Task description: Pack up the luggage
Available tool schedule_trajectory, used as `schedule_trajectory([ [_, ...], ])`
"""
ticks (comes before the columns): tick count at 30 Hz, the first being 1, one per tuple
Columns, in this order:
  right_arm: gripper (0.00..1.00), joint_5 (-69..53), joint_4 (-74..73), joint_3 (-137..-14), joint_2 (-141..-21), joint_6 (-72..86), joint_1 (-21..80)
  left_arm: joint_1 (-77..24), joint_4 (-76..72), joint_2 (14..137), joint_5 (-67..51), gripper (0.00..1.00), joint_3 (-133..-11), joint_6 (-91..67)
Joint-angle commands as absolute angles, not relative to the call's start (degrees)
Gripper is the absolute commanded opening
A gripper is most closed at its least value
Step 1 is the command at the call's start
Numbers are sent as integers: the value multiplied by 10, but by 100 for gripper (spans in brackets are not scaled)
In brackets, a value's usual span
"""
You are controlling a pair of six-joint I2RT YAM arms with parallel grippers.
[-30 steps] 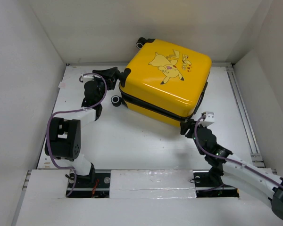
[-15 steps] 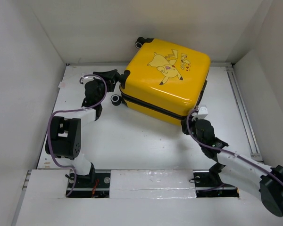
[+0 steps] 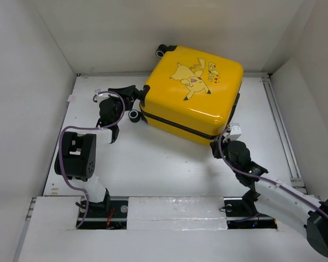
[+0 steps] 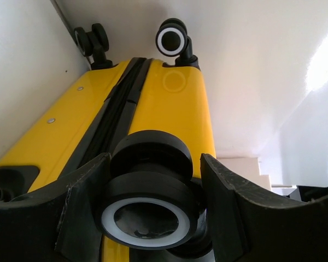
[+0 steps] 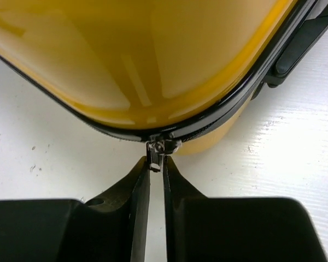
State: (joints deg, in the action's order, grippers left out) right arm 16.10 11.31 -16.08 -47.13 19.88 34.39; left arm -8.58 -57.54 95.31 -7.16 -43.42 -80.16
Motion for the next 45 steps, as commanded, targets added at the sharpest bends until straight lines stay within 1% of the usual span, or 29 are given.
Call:
schedule_trajectory([
  [1,0,167,178,-181,-438,210,367,-89,-657,927,-91,0,-417,-766],
  [4,0,149,178,-188,-462,217,412,-96,-674,911,-79,0,-378,-759],
  [6,0,144,187,-206,-491,217,466,-102,-687,905,-67,0,-360,-752],
  [9,0,103,229,-242,-570,205,517,-110,-709,905,-70,0,-337,-752],
  [10,0,103,229,-256,-617,205,526,-110,-722,910,-70,0,-327,-760],
  [11,0,103,229,-271,-637,199,537,-115,-736,911,-70,0,-304,-760],
  [12,0,128,229,-285,-655,192,555,-120,-747,911,-76,0,-296,-766],
  [13,0,145,215,-312,-668,192,562,-120,-752,911,-82,0,-290,-766],
  [16,0,185,203,-335,-682,192,569,-120,-758,911,-91,0,-281,-766],
  [19,0,180,212,-358,-704,160,569,-135,-772,904,-98,0,-262,-761],
  [21,0,164,205,-394,-741,149,569,-146,-761,889,-98,0,-262,-749],
  [22,0,154,205,-402,-748,149,569,-146,-755,876,-98,0,-262,-749],
  [24,0,191,198,-396,-735,164,583,-146,-749,857,-91,0,-256,-740],
  [26,0,215,198,-364,-697,187,577,-134,-726,825,-84,0,-250,-720],
  [27,1,215,198,-323,-672,192,577,-134,-705,817,-75,0,-250,-714],
  [28,6,221,183,-302,-615,209,564,-134,-698,810,-75,0,-250,-714],
  [30,19,230,151,-246,-553,234,532,-120,-698,803,-75,0,-256,-708],
  [31,30,236,135,-229,-488,245,523,-120,-698,803,-75,0,-256,-708],
  [34,43,266,48,-181,-391,292,494,-120,-698,803,-75,0,-268,-708],
  [35,45,275,0,-173,-332,315,489,-120,-698,803,-75,0,-268,-708],
  [39,52,305,-76,-160,-258,345,461,-120,-698,823,-75,0,-282,-708],
  [41,54,296,-82,-169,-258,345,433,-120,-698,824,-80,0,-287,-708],
  [45,54,273,-82,-200,-327,335,411,-120,-683,835,-85,0,-309,-708],
])
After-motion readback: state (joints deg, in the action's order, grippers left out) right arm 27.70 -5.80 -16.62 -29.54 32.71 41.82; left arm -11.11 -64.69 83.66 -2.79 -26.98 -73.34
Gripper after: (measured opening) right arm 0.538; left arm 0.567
